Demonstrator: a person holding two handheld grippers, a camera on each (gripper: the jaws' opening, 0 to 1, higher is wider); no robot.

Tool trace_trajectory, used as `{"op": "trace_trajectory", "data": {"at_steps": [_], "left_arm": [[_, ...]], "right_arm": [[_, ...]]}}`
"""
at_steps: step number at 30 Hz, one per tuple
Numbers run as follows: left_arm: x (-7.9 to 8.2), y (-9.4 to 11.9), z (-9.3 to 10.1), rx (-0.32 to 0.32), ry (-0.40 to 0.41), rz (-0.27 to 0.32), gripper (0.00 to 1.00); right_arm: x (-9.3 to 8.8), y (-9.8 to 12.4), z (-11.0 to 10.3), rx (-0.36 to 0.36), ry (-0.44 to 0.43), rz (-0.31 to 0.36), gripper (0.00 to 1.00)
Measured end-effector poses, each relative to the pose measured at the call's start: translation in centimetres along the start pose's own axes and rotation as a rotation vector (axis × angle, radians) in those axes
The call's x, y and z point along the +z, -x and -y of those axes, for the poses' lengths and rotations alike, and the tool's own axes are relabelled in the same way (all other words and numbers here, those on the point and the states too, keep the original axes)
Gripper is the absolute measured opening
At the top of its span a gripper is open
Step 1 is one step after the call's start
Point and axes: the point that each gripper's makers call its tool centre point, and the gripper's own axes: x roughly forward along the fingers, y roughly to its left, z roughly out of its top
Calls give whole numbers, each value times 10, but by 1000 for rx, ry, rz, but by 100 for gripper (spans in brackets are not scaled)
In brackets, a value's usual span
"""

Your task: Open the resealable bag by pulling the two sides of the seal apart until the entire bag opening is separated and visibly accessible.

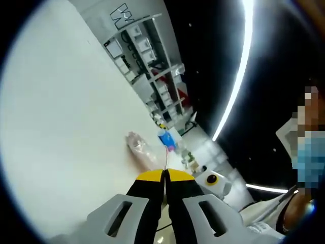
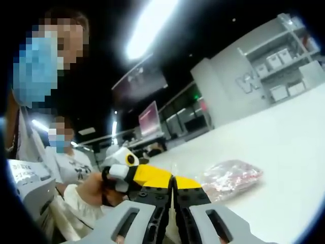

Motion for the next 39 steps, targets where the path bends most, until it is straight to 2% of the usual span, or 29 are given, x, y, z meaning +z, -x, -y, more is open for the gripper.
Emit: {"op": "trace_trajectory", "data": {"at_steps": [11,18,25,29,30,31,34,39], "left_arm": [[-2,-1,-1,24,-27,-7,1],[-2,-2,-2,31,-39,-10,1],[-2,-2,-3,40,-63,-5,0],[0,-1,-3,26,-51,5,0],[1,-1,-2,23,-50,6,0],[0,-1,-2,22,-53,3,0],[0,-1,-2,23,-64,1,0],[0,-1,-1,15,-66,2,0]], "right_arm": [[1,2,6,-36,8,17,0],[1,2,7,-74,61,24,0],[1,2,10,-102,75,31,0],[1,0,5,-55,80,30,0],[-2,0,3,-42,80,2,0],[-3,0,3,-45,74,-7,0],[-4,1,2,-52,126,-16,0],[-4,1,0,-36,122,-43,0]]}}
